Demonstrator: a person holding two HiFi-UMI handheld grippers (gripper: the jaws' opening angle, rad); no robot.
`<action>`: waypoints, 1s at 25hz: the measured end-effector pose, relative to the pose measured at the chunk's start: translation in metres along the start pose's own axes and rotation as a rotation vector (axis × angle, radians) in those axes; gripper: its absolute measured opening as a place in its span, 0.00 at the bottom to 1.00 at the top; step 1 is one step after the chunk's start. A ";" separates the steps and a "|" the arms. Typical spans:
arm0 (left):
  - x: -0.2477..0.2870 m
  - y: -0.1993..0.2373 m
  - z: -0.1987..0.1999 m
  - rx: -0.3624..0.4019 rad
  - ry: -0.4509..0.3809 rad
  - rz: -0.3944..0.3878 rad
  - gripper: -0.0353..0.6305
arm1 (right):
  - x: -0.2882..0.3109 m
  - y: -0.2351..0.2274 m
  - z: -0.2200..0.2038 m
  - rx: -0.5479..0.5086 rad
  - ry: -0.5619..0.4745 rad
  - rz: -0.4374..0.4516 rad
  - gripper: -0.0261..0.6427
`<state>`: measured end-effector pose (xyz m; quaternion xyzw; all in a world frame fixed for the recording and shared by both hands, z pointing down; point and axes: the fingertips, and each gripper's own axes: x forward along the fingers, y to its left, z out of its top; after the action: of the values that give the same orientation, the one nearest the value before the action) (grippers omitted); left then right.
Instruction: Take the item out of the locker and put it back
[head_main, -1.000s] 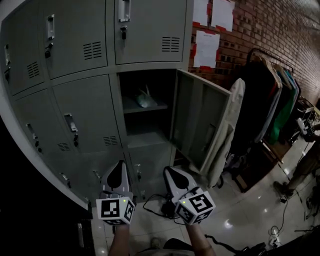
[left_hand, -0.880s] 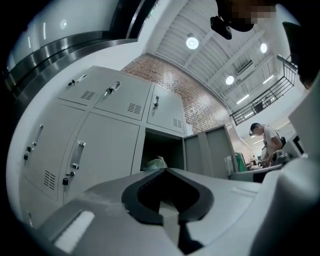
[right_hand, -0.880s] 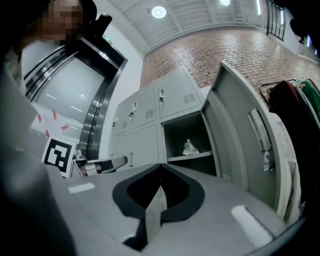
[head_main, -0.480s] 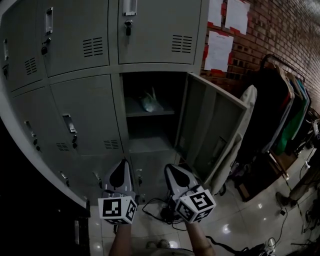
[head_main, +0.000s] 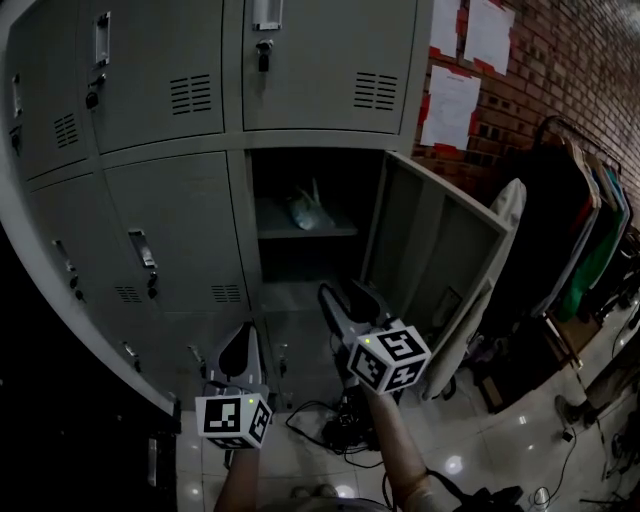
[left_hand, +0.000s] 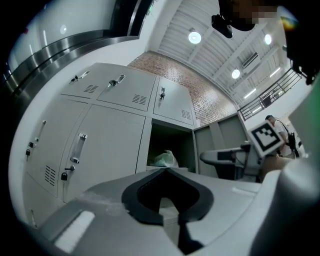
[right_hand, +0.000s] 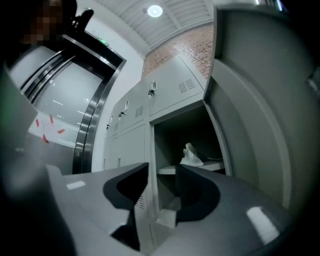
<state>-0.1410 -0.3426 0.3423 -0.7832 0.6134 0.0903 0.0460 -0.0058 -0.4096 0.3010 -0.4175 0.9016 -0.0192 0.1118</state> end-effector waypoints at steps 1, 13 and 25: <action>0.001 0.001 -0.003 0.001 0.009 0.000 0.06 | 0.016 -0.008 0.005 0.008 0.005 -0.005 0.35; 0.012 0.035 -0.018 0.021 0.058 0.057 0.06 | 0.174 -0.113 -0.005 -0.051 0.283 -0.275 0.85; 0.015 0.055 -0.029 -0.012 0.063 0.102 0.06 | 0.195 -0.117 -0.004 -0.105 0.287 -0.254 0.09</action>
<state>-0.1883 -0.3757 0.3703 -0.7536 0.6532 0.0713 0.0174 -0.0416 -0.6333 0.2839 -0.5263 0.8480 -0.0456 -0.0432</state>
